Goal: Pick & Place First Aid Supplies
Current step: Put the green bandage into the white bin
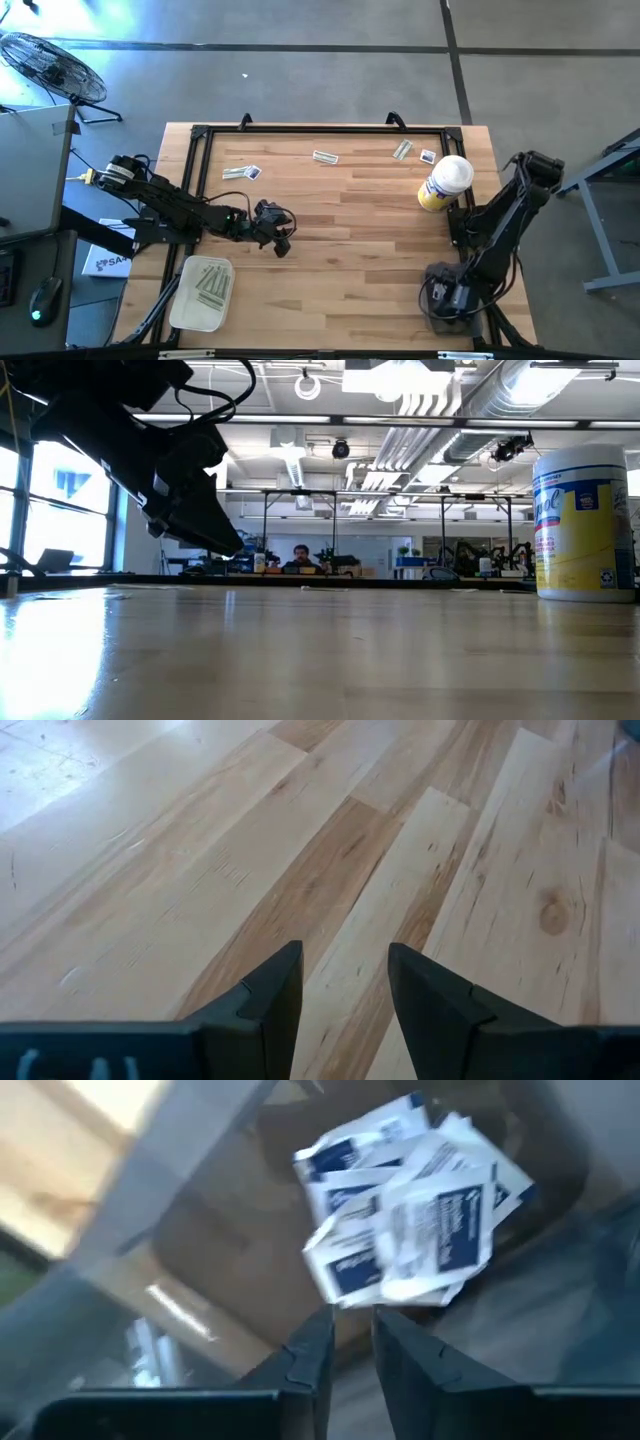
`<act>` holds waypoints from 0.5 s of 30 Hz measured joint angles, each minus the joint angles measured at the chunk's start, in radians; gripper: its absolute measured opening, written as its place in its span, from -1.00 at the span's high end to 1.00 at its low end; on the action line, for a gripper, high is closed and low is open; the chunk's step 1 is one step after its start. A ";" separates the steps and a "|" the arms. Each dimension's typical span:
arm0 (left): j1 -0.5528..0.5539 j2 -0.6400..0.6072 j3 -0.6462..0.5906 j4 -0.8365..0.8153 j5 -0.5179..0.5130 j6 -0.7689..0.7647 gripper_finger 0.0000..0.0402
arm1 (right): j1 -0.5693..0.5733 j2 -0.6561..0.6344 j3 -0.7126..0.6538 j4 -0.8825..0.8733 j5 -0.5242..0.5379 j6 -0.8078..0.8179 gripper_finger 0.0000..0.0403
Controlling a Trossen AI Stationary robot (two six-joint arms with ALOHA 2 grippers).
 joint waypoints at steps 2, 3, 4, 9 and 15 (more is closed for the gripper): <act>0.000 0.000 0.000 0.000 0.000 0.000 0.27 | -0.011 0.000 0.050 -0.031 0.001 -0.008 0.64; 0.000 0.000 0.000 0.000 0.000 0.000 0.27 | -0.019 0.000 0.079 -0.047 0.003 -0.021 0.64; 0.000 0.000 0.000 0.000 0.000 0.000 0.27 | -0.028 0.000 0.111 -0.069 0.006 -0.033 0.64; 0.000 0.000 0.000 0.000 0.000 0.000 0.27 | -0.083 0.000 0.283 -0.184 0.171 -0.171 0.65; 0.000 0.000 0.000 0.000 0.001 0.000 0.27 | -0.198 0.000 0.421 -0.204 0.515 -0.528 0.67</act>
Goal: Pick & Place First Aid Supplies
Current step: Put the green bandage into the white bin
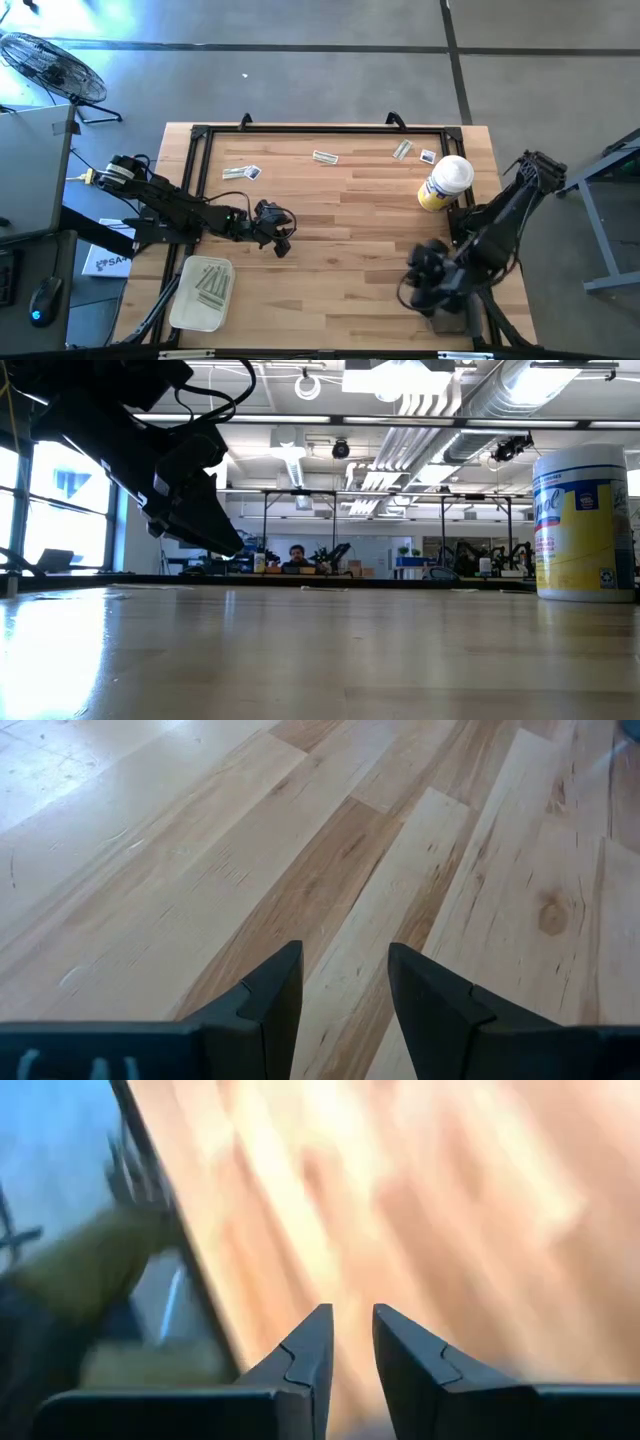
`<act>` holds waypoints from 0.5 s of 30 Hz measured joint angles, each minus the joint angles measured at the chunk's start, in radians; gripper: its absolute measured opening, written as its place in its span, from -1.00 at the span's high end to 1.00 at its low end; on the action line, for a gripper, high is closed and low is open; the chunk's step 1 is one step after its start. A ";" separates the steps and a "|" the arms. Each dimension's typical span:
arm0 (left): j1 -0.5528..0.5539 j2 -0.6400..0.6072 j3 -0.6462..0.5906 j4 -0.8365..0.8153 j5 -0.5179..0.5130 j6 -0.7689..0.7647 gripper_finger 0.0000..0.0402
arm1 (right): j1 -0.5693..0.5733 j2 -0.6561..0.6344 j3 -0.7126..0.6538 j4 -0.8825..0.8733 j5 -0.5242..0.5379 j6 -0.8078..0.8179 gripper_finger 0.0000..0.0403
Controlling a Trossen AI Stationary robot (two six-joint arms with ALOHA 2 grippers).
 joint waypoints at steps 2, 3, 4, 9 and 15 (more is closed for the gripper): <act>0.000 0.000 0.000 0.002 0.000 0.000 0.27 | -0.063 0.000 0.029 -0.001 0.066 -0.125 0.67; 0.000 0.000 0.000 0.003 0.000 0.000 0.27 | -0.100 0.000 0.042 -0.001 0.082 -0.181 0.67; 0.000 0.000 0.000 0.003 0.000 0.000 0.27 | -0.139 0.000 0.055 -0.003 0.089 -0.232 0.67; 0.000 0.000 0.001 0.003 0.002 0.000 0.27 | -0.357 0.000 0.113 -0.004 0.138 -0.484 0.67; 0.000 0.000 0.001 0.003 0.014 0.000 0.27 | -0.654 0.000 0.119 0.009 0.203 -0.865 0.67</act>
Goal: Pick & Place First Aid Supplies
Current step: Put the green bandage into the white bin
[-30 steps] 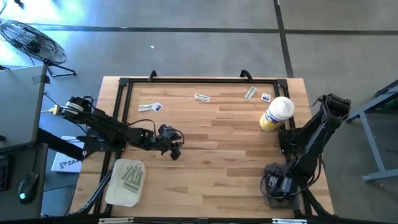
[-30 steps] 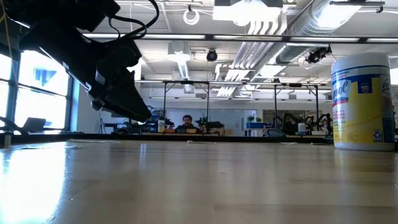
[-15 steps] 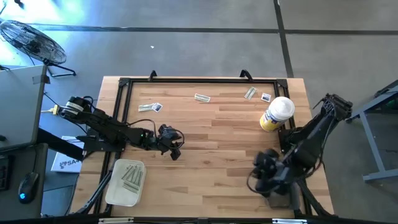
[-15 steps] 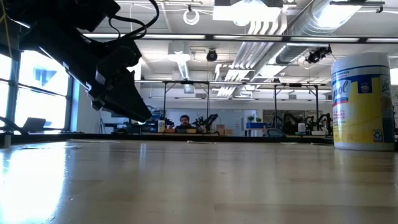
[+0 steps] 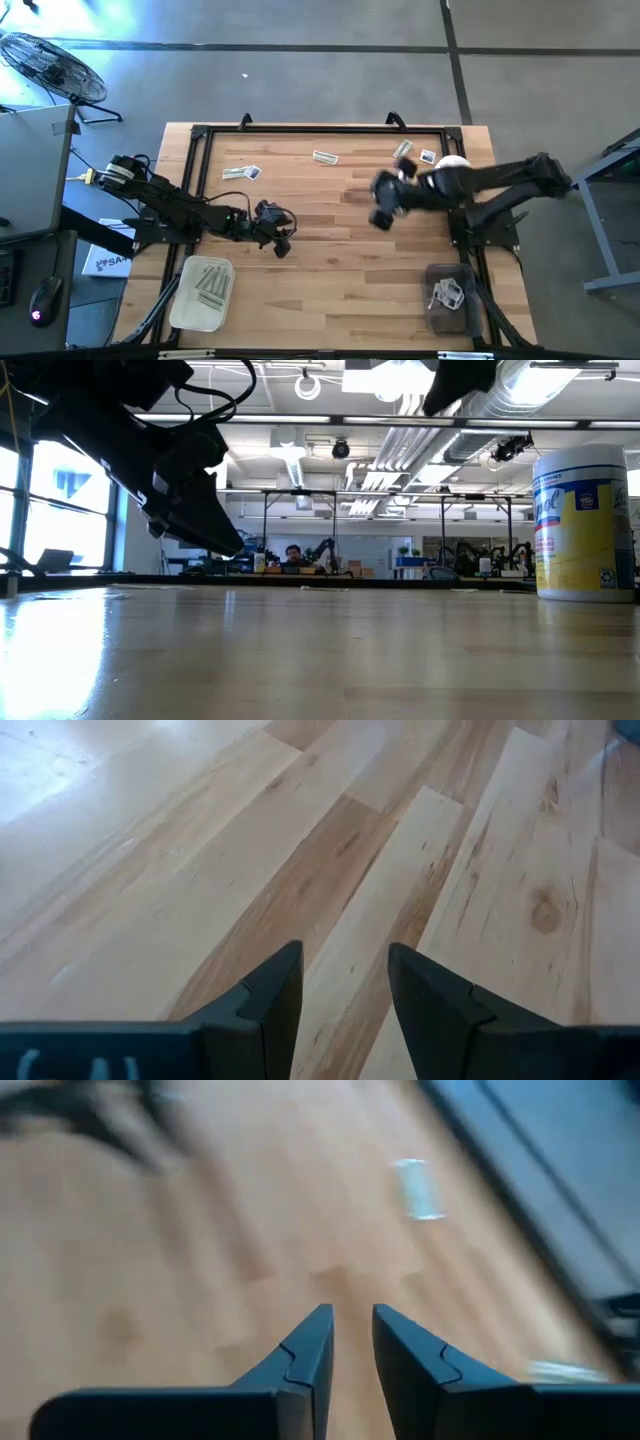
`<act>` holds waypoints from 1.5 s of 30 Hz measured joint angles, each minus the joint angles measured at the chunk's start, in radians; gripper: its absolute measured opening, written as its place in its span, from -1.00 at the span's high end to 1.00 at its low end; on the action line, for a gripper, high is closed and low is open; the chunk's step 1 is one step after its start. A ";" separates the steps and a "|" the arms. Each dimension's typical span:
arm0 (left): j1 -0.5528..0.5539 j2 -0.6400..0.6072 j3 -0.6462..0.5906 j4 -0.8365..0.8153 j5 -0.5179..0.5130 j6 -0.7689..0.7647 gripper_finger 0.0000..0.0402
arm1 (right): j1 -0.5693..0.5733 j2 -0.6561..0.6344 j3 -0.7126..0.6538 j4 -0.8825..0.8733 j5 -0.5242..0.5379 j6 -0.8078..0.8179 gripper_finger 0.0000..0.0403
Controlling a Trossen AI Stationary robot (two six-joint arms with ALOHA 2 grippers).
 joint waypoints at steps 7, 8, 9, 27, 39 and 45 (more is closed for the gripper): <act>0.000 0.000 0.000 -0.011 0.009 0.004 0.27 | -0.357 0.003 -0.168 0.112 -0.059 -0.194 0.67; 0.000 0.000 0.000 -0.012 0.017 0.005 0.27 | -0.405 0.003 -0.204 0.153 -0.094 -0.213 0.67; 0.000 0.000 0.000 -0.016 0.026 0.005 0.27 | -0.451 0.003 -0.241 0.200 -0.130 -0.229 0.67; 0.000 0.000 0.000 -0.030 -0.024 0.011 0.27 | -0.892 0.216 -0.519 0.615 -0.273 -0.239 0.67; 0.000 0.000 0.000 -0.085 -0.023 0.008 0.27 | -0.962 0.363 -0.432 0.615 -0.304 -0.285 0.39; 0.000 0.000 0.000 -0.082 -0.024 0.008 0.27 | -0.964 0.364 -0.431 0.613 -0.297 -0.282 0.33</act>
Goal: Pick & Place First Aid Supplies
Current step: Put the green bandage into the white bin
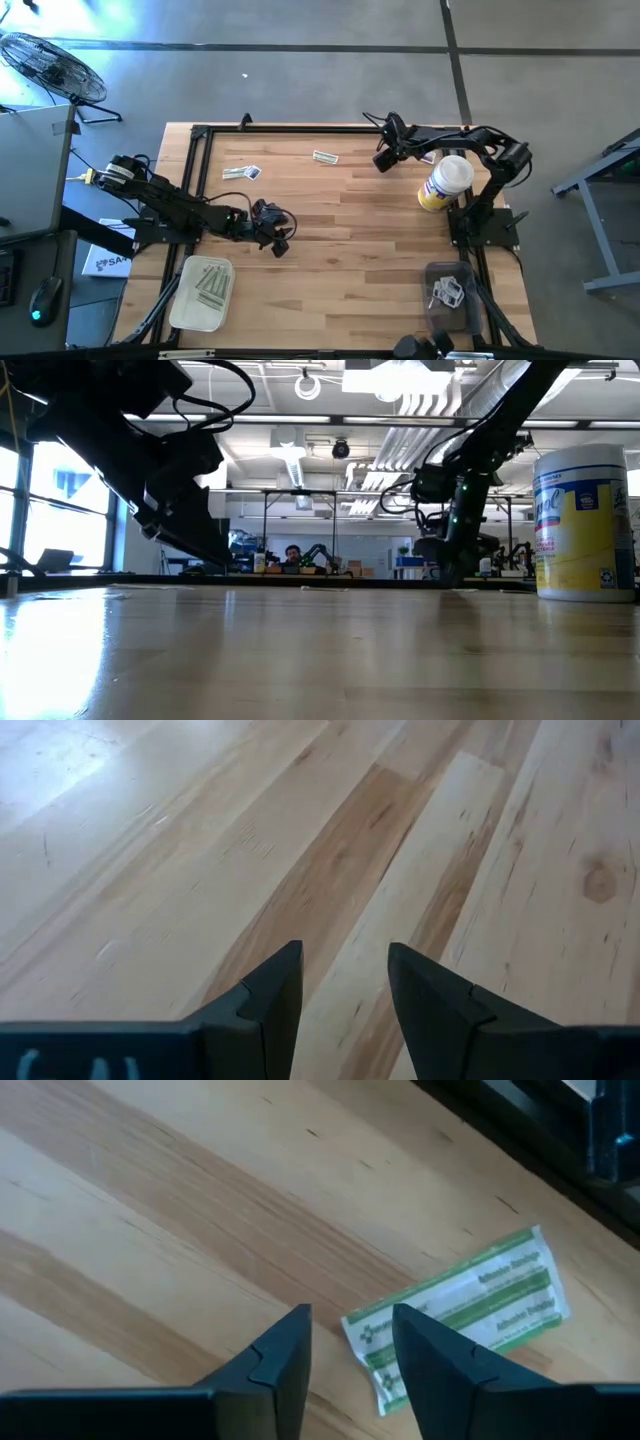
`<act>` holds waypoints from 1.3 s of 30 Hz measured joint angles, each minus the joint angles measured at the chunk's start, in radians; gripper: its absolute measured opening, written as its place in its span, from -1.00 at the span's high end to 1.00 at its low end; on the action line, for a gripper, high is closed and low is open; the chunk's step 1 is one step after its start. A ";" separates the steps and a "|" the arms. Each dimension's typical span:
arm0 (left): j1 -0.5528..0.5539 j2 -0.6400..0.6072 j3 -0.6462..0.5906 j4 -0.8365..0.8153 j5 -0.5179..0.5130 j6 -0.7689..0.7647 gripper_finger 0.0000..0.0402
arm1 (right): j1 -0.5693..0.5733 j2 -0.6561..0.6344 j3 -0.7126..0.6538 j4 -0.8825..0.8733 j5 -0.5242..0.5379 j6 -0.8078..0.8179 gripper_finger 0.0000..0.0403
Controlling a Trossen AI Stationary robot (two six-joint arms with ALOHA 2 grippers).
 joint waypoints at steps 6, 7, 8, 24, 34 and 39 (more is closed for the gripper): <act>0.000 0.000 0.000 0.026 -0.012 -0.002 0.27 | 0.000 0.000 0.000 -0.005 -0.001 0.025 0.47; 0.000 0.000 0.000 0.035 -0.025 0.000 0.27 | 0.000 0.000 0.000 -0.005 -0.001 0.029 0.50; 0.000 0.000 0.000 0.043 -0.032 0.000 0.27 | 0.000 0.000 0.000 -0.005 -0.001 0.037 0.53; -0.001 0.000 0.000 0.083 0.001 0.022 0.27 | -0.018 0.000 -0.001 -0.023 -0.011 0.010 0.55; -0.001 0.000 0.000 0.082 0.002 0.026 0.27 | -0.018 0.000 -0.001 -0.046 -0.020 -0.067 0.49; -0.001 0.000 0.000 0.081 0.003 0.026 0.27 | -0.018 0.000 -0.001 -0.049 -0.024 -0.105 0.49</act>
